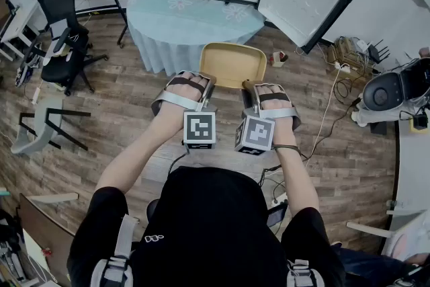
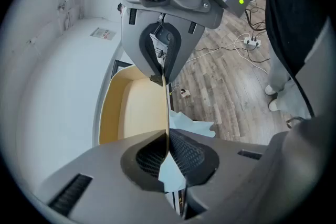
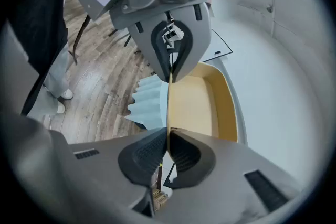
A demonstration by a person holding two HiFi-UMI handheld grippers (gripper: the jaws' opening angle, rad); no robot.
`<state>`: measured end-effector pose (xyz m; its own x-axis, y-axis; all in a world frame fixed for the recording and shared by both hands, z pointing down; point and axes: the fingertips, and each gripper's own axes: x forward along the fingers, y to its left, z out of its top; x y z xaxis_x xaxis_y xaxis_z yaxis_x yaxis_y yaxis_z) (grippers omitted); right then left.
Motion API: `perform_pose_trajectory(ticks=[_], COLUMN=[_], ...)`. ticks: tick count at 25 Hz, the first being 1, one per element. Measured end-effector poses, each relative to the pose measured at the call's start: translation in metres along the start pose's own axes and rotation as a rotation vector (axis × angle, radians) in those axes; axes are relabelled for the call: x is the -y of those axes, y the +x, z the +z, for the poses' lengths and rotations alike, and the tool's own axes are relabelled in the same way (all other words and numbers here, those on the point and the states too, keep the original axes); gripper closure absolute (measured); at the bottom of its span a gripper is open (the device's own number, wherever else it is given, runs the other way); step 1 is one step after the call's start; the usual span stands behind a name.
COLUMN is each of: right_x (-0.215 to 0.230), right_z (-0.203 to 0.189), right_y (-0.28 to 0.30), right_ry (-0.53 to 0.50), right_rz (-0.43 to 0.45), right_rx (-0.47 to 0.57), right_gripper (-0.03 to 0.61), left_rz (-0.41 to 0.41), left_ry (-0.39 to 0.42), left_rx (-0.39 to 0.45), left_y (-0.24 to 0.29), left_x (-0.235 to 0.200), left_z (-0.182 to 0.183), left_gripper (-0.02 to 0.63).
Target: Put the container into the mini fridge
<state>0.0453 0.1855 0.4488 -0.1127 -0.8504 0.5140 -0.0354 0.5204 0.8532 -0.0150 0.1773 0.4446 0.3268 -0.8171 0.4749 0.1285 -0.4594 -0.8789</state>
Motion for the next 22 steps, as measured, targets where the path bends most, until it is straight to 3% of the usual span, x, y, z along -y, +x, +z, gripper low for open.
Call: perform_pose_trajectory(ticks=[17, 22], right_x=[-0.002, 0.001], right_z=[-0.024, -0.033], right_y=[-0.006, -0.008], right_ry=[0.005, -0.011], right_rz=[-0.026, -0.037], right_rx=[0.001, 0.002], right_gripper=[0.557, 0.555], left_rz=[0.019, 0.023], left_ry=[0.011, -0.024], left_rx=[-0.018, 0.005], left_y=[0.002, 0.007], left_x=[-0.007, -0.005], left_z=[0.022, 0.035], left_gripper=[0.584, 0.584])
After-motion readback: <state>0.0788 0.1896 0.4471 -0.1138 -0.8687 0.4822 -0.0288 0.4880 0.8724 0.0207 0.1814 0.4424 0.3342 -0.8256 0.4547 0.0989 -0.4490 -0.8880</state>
